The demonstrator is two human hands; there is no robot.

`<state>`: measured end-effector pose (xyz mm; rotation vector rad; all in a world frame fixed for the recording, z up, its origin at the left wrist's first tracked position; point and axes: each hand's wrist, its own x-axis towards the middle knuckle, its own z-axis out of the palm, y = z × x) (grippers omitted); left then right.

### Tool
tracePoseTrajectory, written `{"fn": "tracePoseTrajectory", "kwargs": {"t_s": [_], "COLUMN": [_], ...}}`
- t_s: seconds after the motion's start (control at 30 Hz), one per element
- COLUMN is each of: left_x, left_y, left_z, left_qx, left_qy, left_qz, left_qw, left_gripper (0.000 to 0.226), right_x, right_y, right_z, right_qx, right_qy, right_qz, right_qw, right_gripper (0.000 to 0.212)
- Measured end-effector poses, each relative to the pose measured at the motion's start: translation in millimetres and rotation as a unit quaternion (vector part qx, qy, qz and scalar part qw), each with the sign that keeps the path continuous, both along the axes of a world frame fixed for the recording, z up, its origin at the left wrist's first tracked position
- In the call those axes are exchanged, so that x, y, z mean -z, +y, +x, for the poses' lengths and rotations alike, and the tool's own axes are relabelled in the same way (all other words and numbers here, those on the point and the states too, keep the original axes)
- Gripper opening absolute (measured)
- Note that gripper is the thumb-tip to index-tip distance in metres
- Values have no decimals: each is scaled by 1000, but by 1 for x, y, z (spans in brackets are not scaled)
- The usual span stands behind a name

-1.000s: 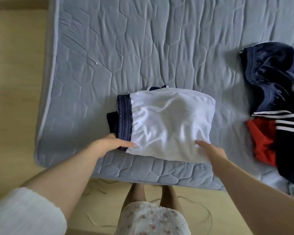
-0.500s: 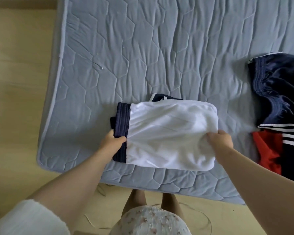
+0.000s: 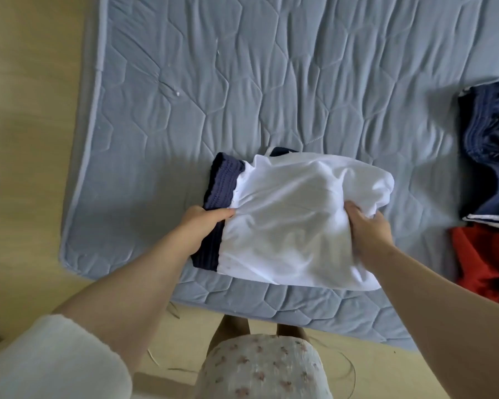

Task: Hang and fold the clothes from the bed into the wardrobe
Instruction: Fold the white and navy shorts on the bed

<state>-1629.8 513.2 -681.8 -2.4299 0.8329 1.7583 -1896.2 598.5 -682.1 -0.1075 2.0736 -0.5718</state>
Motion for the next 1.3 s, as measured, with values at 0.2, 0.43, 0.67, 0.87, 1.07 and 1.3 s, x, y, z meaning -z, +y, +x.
{"fn": "tracePoseTrajectory", "kwargs": {"t_s": [0.2, 0.43, 0.67, 0.87, 1.07, 1.3], "left_x": [-77, -212, -360, -466, -533, -576], "left_y": [-23, -45, -51, -40, -12, 43], "left_z": [11, 38, 95, 171, 277, 433], "left_qx": [-33, -67, -91, -150, -225, -313], "left_qy": [30, 47, 11, 0, 19, -26], "left_qz": [-25, -137, -279, -386, -424, -440], "left_qw": [999, 987, 956, 910, 877, 841], "left_gripper": [30, 18, 18, 20, 28, 31], "right_x": [-70, -200, -343, -443, -508, -535], "right_y": [-35, -94, -135, -164, -181, -181], "right_z": [10, 37, 91, 168, 276, 455], "right_qx": [-38, -118, -179, -244, -301, -389], "right_qy": [25, 57, 27, -1, -25, -80], "right_qz": [-72, -178, -304, -388, -440, -428], "right_qw": [996, 975, 935, 889, 846, 812], "right_gripper": [11, 18, 9, 9, 8, 23]}}
